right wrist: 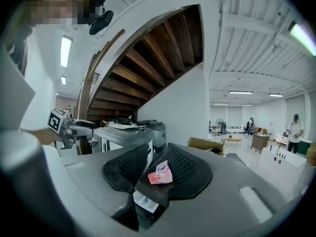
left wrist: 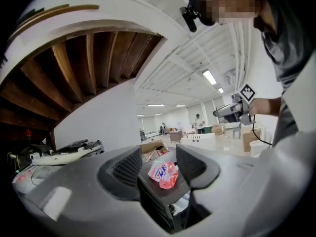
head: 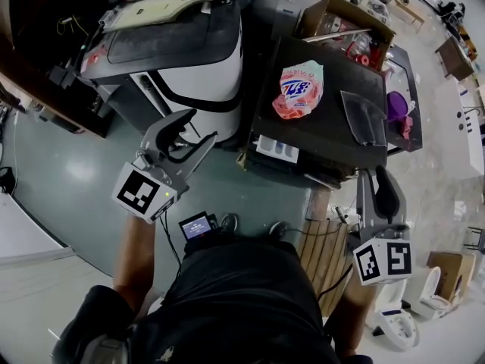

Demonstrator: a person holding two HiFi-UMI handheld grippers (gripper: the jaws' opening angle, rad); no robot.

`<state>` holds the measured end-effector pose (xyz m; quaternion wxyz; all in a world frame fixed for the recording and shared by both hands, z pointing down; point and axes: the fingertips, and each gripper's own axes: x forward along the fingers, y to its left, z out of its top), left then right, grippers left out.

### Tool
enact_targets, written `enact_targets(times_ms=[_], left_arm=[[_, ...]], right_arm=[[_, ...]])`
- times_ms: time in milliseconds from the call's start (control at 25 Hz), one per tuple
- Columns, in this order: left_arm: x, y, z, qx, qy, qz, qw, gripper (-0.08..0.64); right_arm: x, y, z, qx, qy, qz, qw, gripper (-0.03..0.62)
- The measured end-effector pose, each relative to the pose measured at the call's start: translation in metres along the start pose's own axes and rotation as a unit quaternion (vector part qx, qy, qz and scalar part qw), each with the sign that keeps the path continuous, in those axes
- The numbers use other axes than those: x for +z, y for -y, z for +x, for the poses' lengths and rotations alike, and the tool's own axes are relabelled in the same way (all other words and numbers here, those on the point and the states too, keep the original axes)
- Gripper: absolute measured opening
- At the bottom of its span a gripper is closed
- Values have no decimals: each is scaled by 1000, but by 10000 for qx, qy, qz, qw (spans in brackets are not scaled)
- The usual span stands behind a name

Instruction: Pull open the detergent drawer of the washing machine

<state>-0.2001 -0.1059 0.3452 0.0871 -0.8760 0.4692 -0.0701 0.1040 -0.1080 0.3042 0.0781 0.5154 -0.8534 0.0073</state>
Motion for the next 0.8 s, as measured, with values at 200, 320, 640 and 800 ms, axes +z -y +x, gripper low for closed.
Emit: enact_targets(times_ms=[200, 320, 640, 800], left_arm=[[0, 3, -4, -63, -1, -38, 10000, 239], [-2, 7, -4, -80, -166, -315, 9993, 239], [-8, 4, -3, -168, -18, -99, 9998, 239], [-9, 8, -1, -204, -270, -463, 9984, 239]], right_arm=[[1, -1, -5, -93, 28, 8, 10000, 124], [1, 0, -7, -152, 39, 10, 9999, 120], [-1, 1, -9, -272, -16, 20, 9996, 118], [-2, 0, -7, -290, -52, 29, 9996, 118]])
